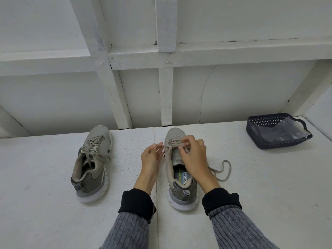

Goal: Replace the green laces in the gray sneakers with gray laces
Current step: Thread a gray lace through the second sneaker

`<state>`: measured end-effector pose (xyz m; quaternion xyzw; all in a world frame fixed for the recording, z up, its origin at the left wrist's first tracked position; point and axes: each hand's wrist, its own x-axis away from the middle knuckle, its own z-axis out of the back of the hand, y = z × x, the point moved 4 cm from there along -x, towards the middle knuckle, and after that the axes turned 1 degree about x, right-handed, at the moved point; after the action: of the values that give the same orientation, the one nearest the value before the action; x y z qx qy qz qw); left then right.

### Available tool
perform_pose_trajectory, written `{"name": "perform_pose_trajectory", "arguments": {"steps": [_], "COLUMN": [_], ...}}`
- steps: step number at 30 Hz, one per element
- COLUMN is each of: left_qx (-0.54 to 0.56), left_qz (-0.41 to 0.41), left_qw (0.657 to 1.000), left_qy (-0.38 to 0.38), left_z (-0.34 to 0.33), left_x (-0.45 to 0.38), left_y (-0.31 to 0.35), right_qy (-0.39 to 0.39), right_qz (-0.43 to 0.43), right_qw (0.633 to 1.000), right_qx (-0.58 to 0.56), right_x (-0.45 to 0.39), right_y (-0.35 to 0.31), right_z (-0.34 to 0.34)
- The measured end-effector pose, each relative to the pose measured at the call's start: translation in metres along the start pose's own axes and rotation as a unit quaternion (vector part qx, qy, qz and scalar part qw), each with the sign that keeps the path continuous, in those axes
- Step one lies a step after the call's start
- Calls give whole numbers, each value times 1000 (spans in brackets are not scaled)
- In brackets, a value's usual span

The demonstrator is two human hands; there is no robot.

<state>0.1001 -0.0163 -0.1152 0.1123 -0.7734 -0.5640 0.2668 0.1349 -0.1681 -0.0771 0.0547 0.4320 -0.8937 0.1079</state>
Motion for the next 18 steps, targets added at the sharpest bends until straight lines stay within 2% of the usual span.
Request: {"name": "perform_pose_trajectory", "arguments": {"steps": [2,4,6,8,10,13,18], "left_qx": [89,92,-58,-259,-387,-411,-424], "left_qz": [-2,-16,-67,-146,-162,-174,-272], "left_qw": [995,993,993,954,908,895,859], "left_qy": [39,70,74,36,5,-7,-91], "left_z": [9,19,28,39,50,53,15], "left_x": [-3,-7,-9,-12,-18,-21,-5], "left_y": [4,8,12,9,0,-1,13], "right_qy": [32,46,51,53,54,50,39], "right_qz": [-16,-27,-29,-27,-29,-36,-32], "right_qw": [999,998,998,997,997,997,997], "right_qx": [-19,-29,-36,-43,-48,-55,-60], "right_x": [3,5,5,6,7,6,6], "right_y": [2,3,3,2,3,4,3], "right_z": [5,7,7,7,8,6,5]}}
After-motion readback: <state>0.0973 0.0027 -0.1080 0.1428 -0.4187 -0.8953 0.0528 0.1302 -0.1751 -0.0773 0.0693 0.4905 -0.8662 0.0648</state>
